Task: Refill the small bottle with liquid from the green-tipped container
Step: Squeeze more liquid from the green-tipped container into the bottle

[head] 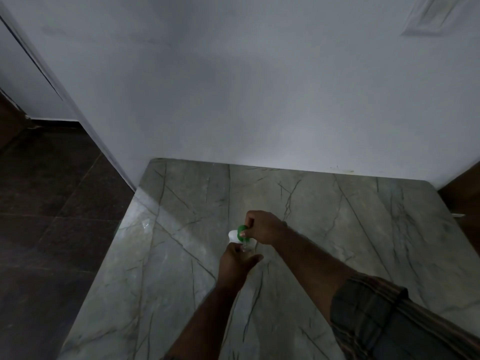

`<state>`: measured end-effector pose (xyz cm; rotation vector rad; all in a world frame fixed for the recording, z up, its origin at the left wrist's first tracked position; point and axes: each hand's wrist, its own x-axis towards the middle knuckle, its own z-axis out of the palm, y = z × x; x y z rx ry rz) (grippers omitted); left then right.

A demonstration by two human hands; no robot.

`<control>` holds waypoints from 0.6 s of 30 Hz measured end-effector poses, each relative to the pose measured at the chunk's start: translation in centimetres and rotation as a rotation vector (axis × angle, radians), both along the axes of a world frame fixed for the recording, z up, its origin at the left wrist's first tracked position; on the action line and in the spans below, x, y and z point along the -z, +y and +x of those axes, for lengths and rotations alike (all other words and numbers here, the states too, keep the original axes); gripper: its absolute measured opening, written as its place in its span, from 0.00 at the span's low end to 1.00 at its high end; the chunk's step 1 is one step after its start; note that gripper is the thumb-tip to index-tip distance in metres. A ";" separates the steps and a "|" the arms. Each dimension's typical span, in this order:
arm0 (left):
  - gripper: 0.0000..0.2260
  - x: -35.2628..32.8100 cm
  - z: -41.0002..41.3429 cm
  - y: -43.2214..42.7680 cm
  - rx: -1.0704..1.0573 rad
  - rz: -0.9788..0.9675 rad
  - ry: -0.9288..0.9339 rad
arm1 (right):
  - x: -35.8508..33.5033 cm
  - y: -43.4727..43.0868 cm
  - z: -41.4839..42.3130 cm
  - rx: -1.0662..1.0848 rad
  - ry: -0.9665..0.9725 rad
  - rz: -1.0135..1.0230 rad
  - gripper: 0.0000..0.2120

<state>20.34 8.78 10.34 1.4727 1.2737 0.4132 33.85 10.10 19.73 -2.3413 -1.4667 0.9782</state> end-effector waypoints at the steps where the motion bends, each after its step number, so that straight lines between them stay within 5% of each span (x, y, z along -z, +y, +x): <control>1: 0.18 0.0 0.0 0.0 0.000 0.002 -0.003 | 0.0 0.0 -0.1 0.006 -0.011 0.004 0.11; 18: 0.20 0.2 -0.1 0.0 0.001 -0.023 0.002 | -0.1 -0.3 -0.2 -0.021 -0.024 0.006 0.10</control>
